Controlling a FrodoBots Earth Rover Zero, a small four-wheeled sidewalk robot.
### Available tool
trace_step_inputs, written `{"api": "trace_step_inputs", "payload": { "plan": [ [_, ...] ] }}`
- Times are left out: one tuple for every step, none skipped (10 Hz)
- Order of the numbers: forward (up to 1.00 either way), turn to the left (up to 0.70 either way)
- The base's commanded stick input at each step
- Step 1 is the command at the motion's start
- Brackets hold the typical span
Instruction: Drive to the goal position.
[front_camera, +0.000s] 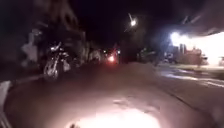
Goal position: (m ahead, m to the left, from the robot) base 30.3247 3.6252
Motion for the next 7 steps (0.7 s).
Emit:
{"api": "trace_step_inputs", "payload": {
  "plan": [
    [1.00, 0.00],
    [1.00, 0.00],
    [1.00, 0.00],
    [1.00, 0.00],
    [1.00, 0.00],
    [1.00, 0.00],
    [1.00, 0.00]
  ]
}}
